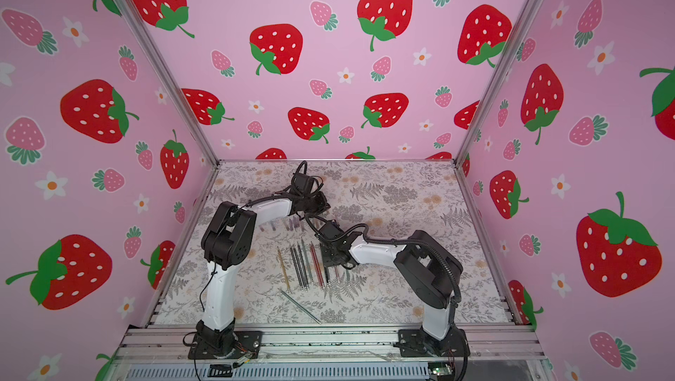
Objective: Remove the protective cover of the pencils
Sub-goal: Place the pencil at the center of the board, then place the protective sleeve at the center of the board, then reset both arms
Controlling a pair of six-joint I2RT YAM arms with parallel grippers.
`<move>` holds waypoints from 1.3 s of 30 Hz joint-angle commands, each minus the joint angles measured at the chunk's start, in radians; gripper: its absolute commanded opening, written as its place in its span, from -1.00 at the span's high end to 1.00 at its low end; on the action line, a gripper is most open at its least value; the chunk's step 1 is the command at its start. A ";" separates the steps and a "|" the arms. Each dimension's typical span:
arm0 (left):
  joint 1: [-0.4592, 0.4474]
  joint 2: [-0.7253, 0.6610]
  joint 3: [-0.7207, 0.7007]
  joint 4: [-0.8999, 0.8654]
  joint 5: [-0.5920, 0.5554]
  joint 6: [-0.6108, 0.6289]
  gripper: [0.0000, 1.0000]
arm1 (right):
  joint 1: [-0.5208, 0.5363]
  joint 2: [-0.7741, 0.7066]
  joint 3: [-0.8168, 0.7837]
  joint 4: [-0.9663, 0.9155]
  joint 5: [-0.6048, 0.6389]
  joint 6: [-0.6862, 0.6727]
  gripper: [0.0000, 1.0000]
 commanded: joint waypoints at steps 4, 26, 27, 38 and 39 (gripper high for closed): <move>-0.019 0.024 0.076 -0.129 -0.058 0.052 1.00 | -0.012 0.004 0.019 -0.042 0.010 0.018 0.69; -0.019 0.039 0.109 -0.167 -0.059 0.054 0.50 | -0.014 -0.287 0.007 -0.185 0.133 -0.027 0.00; -0.019 0.035 0.107 -0.163 -0.052 0.054 0.49 | -0.014 -0.315 0.003 -0.198 0.152 -0.025 -0.02; -0.011 -0.390 -0.025 -0.226 -0.119 0.082 -0.11 | -0.121 -0.579 0.117 -0.502 0.471 0.020 -0.48; -0.003 -0.451 -0.059 -0.217 -0.144 0.083 -0.16 | -0.122 -0.589 0.118 -0.496 0.533 0.005 -0.57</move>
